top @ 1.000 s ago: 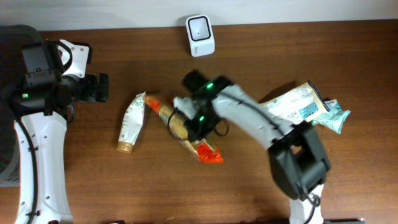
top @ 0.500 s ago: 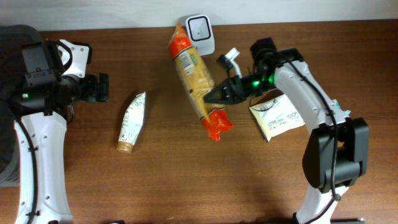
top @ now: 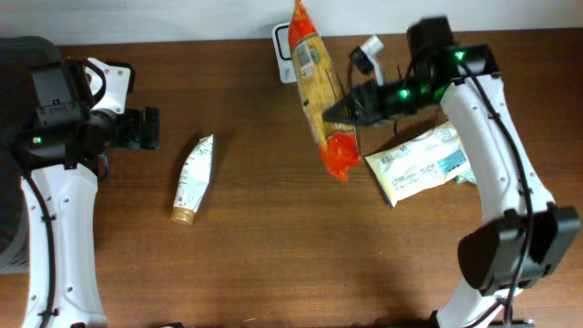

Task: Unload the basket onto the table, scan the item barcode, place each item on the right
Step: 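Lift the spaghetti pack and hold it under the scanner window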

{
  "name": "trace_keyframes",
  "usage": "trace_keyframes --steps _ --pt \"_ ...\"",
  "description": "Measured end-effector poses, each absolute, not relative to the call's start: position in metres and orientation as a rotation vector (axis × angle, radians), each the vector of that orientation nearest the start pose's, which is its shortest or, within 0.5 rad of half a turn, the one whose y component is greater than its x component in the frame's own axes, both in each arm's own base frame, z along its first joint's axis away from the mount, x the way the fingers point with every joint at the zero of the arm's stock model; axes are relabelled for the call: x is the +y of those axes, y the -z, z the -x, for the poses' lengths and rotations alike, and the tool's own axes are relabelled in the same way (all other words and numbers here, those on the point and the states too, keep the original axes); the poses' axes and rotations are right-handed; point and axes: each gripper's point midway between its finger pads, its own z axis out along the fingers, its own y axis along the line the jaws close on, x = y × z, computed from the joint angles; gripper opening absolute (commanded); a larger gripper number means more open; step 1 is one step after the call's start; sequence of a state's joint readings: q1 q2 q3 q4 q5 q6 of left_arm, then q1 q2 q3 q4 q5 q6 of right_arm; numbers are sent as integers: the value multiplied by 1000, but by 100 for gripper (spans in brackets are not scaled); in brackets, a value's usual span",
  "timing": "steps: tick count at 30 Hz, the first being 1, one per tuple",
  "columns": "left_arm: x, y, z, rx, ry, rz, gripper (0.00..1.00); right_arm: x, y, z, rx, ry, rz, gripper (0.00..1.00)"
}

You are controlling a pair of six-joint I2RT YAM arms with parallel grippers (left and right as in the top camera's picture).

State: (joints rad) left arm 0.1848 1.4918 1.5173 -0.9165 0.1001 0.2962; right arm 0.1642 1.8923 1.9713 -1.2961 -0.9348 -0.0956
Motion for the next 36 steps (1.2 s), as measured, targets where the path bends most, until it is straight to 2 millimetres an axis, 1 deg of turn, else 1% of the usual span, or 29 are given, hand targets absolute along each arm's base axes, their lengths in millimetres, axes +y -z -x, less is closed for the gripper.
trace_keyframes --steps 1,3,4,5,6,7,8,9,11,12,13,15,16,18,20,21,23,25,26,28,31,36 --pt "56 -252 -393 2451 -87 -180 99 207 -284 -381 2516 -1106 580 4" --pt "56 -252 -393 2452 -87 -180 99 220 -293 -388 2502 -712 642 4" --pt "56 -252 -393 2452 -87 -180 99 226 -294 -391 2480 -550 659 4" --pt "56 -252 -393 2452 -87 -180 99 230 -294 -402 2433 -297 654 4" --pt "56 -252 -393 2451 -87 -180 99 230 -294 -410 2402 -164 643 4" --pt "56 -252 -393 2451 -87 -180 99 227 -295 -422 2358 -20 633 4" --pt "56 -252 -393 2452 -87 -180 99 222 -296 -439 2305 116 600 4" --pt "56 -252 -393 2451 -88 -180 99 216 -296 -454 2266 210 576 4" --pt "56 -252 -393 2451 -88 -180 99 200 -283 -493 2196 445 555 4" --pt "56 -252 -393 2452 -87 -180 99 199 -277 -508 2167 502 565 4" --pt "56 -252 -393 2451 -87 -180 99 198 -266 -527 2132 570 579 4" --pt "56 -252 -393 2451 -87 -180 99 196 -246 -554 2078 698 606 4" --pt "56 -252 -393 2450 -88 -180 99 196 -237 -563 2059 753 628 4" --pt "56 -252 -393 2451 -87 -180 99 197 -222 -576 2031 822 654 4" --pt "56 -252 -393 2452 -87 -180 99 197 -183 -587 2036 934 740 4" --pt "56 -252 -393 2451 -87 -180 99 196 -167 -592 2034 980 761 4" --pt "56 -252 -393 2451 -87 -180 99 194 -136 -597 2041 1054 789 4" --pt "56 -252 -393 2451 -87 -180 99 188 -111 -600 2047 1125 796 4" --pt "56 -252 -393 2451 -87 -180 99 186 -105 -601 2047 1147 792 4" --pt "56 -252 -393 2451 -87 -180 99 183 -101 -602 2046 1175 788 4" --pt "56 -252 -393 2451 -87 -180 99 178 -106 -603 2036 1199 751 4" --pt "56 -252 -393 2451 -87 -180 99 177 -107 -603 2035 1201 749 4"
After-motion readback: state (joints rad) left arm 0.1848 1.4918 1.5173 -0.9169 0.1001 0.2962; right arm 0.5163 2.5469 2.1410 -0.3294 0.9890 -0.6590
